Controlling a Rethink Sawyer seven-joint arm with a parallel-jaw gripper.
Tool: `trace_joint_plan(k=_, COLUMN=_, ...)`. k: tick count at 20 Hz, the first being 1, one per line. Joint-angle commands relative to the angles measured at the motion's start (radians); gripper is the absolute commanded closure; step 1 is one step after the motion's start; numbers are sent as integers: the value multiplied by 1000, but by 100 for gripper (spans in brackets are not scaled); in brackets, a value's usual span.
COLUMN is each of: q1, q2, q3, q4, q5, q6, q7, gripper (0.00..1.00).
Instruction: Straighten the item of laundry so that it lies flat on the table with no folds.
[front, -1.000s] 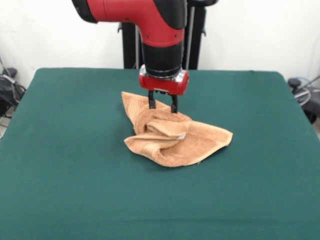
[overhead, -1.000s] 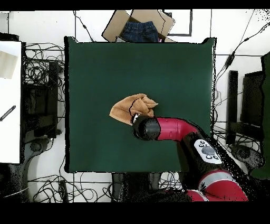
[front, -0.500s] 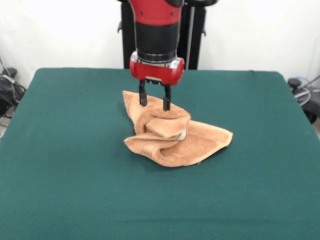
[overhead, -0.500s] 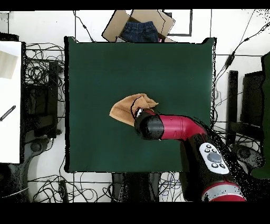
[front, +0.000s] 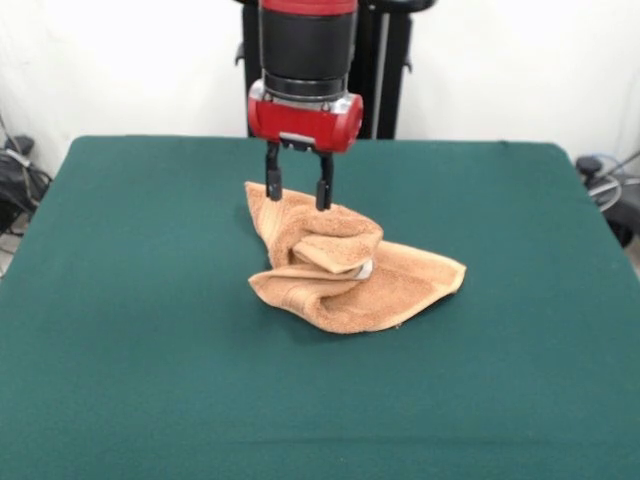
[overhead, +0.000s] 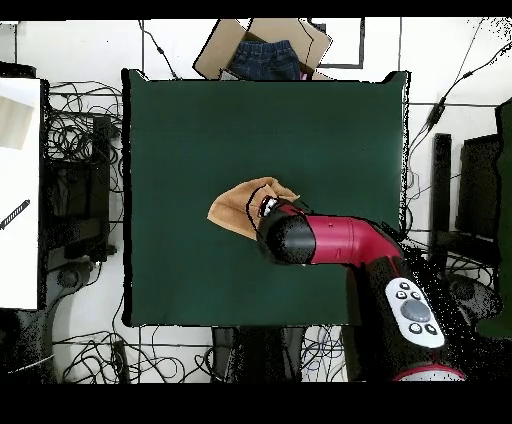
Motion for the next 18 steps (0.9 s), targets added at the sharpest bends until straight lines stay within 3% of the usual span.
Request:
trace_joint_plan(k=1, q1=-22, q2=41, q3=46, q4=82, q5=-33, q6=-37, q7=26, gripper=0)
trace_joint_plan(k=6, q1=-48, q2=141, q3=56, q4=48, q5=-45, q6=-96, q7=27, gripper=0)
trace_joint_plan(k=11, q1=-37, q2=176, q3=70, q4=-16, q5=-31, q6=-33, q7=-4, gripper=0)
trace_joint_plan(k=18, q1=-24, q2=212, q3=64, q4=-48, q5=-39, q6=-36, q7=-8, gripper=0)
